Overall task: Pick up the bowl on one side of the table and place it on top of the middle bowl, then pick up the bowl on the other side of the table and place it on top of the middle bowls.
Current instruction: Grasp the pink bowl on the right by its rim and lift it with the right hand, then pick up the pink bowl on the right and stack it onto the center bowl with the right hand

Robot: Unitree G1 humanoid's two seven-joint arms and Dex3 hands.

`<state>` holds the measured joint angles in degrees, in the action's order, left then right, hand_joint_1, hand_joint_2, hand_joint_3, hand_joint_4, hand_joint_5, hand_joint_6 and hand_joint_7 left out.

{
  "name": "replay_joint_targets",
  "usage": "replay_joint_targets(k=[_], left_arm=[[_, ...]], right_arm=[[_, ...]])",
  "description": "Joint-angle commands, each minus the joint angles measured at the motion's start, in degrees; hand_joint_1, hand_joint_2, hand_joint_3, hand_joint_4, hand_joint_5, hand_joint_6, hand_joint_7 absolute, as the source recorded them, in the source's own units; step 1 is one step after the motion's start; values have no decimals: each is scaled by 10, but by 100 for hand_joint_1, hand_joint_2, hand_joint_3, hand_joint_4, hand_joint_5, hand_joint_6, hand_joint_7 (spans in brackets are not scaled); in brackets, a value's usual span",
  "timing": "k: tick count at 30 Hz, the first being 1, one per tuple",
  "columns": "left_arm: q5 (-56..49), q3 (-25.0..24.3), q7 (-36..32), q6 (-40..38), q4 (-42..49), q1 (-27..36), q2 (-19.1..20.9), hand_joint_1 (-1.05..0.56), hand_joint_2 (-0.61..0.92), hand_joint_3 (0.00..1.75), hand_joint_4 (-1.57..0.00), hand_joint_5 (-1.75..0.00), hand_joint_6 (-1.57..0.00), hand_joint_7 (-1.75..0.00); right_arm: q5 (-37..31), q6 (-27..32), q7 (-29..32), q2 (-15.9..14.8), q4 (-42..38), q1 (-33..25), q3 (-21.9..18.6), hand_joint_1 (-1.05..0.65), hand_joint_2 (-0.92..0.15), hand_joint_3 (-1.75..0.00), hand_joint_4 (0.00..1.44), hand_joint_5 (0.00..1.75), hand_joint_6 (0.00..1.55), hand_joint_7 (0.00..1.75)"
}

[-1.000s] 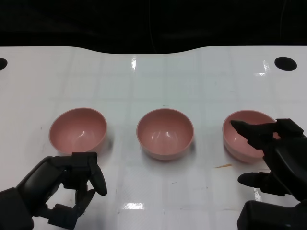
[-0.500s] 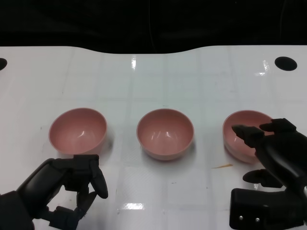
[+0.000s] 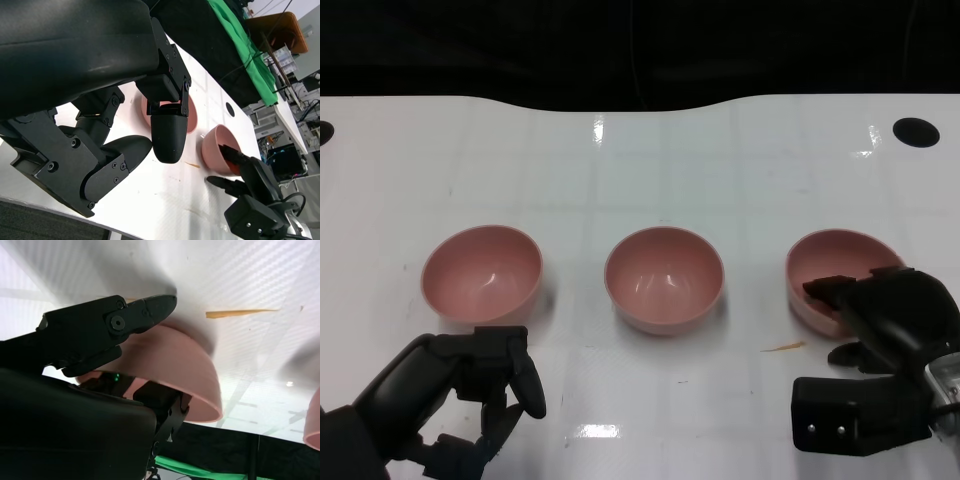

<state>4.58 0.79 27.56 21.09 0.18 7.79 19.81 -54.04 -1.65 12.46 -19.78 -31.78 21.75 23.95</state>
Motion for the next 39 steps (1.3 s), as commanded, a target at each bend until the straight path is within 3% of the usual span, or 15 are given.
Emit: replay_joint_targets(k=[1,2,3,4,6,7,8,10,13,17,18,20,25,32,39], left_arm=[[6,-2,4,2,2,2,4,-19,44,129,-89,-167,-83,-142],[6,-2,5,2,3,2,4,-19,44,129,-89,-167,-83,-142],[6,-2,5,2,3,2,4,-19,44,129,-89,-167,-83,-142],[6,-2,4,2,3,2,5,-19,45,129,-89,-167,-83,-142],[7,-2,5,0,3,1,4,-19,45,128,-89,-167,-83,-141],[9,-2,5,-1,4,0,4,-19,45,128,-89,-167,-83,-142],[9,-1,6,-2,4,0,4,-19,45,128,-89,-167,-83,-142],[10,-1,6,-2,4,-1,4,-19,45,129,-89,-167,-83,-142],[4,0,2,2,7,0,3,-19,45,128,-89,-167,-83,-142],[0,1,0,0,4,0,2,-20,45,128,-89,-167,-83,-142],[0,1,0,0,3,0,1,-20,45,128,-89,-167,-83,-142],[1,3,0,0,3,-2,0,-20,44,129,-89,-168,-83,-143],[6,5,2,1,6,-6,-5,-19,41,132,-90,-168,-84,-143],[5,7,1,1,7,-10,-11,-18,38,136,-91,-167,-86,-143],[3,9,1,-5,0,-11,-11,-17,36,140,-90,-170,-85,-145]], right_arm=[[24,-48,53,-6,-40,16,0,-19,-92,-3,85,127,115,11],[25,-60,71,-9,-50,20,3,-17,-92,-4,85,137,120,11],[23,-67,82,-10,-56,23,5,-17,-90,-10,91,155,124,25],[23,-72,91,-12,-62,25,7,-17,-83,-26,94,167,110,66],[25,-83,123,-12,-72,29,8,-16,-77,-40,96,173,99,94],[26,-89,143,-11,-76,31,7,-16,-59,-78,99,174,88,141],[27,-94,158,-11,-79,32,6,-16,-50,-97,101,174,83,158],[28,-99,171,-11,-87,35,8,-16,-42,-113,102,175,80,171],[37,-103,199,-13,-77,39,-3,-19,-44,-117,99,175,74,169],[51,-111,204,-20,-56,40,-13,-21,-57,-91,98,175,80,148],[51,-114,203,-23,-42,39,-14,-20,-53,-96,99,175,84,144],[55,-120,189,-30,-6,33,-18,-18,-44,-112,99,175,82,160],[81,-143,145,-34,61,27,-25,-23,-38,-132,98,175,78,171],[115,-176,67,-24,147,32,-25,-26,-39,-135,98,175,78,167],[117,-180,27,18,164,57,-13,-26,-34,-139,101,175,82,166]])
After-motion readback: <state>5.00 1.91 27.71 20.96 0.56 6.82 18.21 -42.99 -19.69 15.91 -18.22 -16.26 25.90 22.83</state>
